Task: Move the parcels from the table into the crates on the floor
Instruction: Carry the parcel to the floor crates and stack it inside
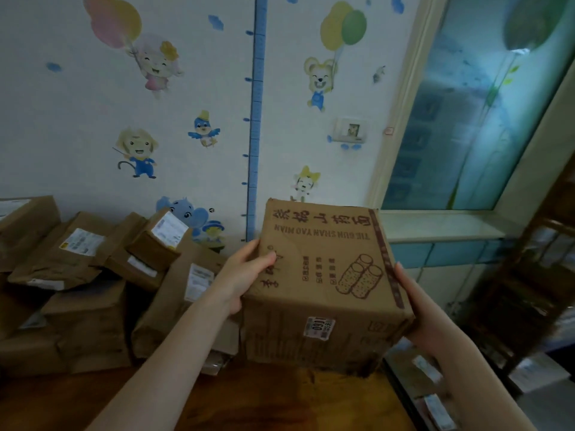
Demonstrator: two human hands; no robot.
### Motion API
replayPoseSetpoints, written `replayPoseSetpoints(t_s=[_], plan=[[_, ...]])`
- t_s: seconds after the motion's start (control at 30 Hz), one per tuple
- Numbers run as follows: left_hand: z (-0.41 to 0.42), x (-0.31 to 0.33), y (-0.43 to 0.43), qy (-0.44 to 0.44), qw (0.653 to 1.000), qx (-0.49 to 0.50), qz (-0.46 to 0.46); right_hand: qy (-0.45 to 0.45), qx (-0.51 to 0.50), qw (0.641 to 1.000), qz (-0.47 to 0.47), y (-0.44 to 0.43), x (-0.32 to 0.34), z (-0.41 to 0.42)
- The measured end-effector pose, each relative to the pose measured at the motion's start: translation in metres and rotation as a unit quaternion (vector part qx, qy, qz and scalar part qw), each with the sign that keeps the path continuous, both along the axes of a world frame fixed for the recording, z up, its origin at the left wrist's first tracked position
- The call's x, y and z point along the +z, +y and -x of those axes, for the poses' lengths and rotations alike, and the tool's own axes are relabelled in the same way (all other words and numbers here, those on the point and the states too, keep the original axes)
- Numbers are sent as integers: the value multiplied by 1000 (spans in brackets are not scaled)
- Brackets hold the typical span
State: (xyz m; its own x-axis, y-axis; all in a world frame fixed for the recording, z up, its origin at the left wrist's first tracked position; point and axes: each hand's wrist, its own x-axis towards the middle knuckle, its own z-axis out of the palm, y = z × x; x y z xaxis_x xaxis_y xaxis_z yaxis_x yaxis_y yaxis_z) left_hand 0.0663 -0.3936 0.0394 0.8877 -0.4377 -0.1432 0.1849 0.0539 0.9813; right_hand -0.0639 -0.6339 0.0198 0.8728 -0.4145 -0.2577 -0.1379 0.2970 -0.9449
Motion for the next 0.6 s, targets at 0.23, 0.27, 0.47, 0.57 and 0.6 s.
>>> replayPoseSetpoints(t_s=[0.23, 0.27, 0.47, 0.57, 0.6], plan=[[51, -5, -81, 1, 999, -38, -4, 28, -75, 996, -47, -80, -10, 60], [59, -7, -91, -10, 999, -35, -8, 33, -83, 994, -61, -90, -14, 68], [94, -27, -153, -13, 999, -36, -33, 53, -130, 984, -112, -138, -33, 113], [103, -38, -186, -1, 996, -65, -62, 57, -160, 977, -131, -167, -45, 133], [106, -43, -204, -1, 995, -80, -67, 60, -169, 974, -140, -181, -51, 141]])
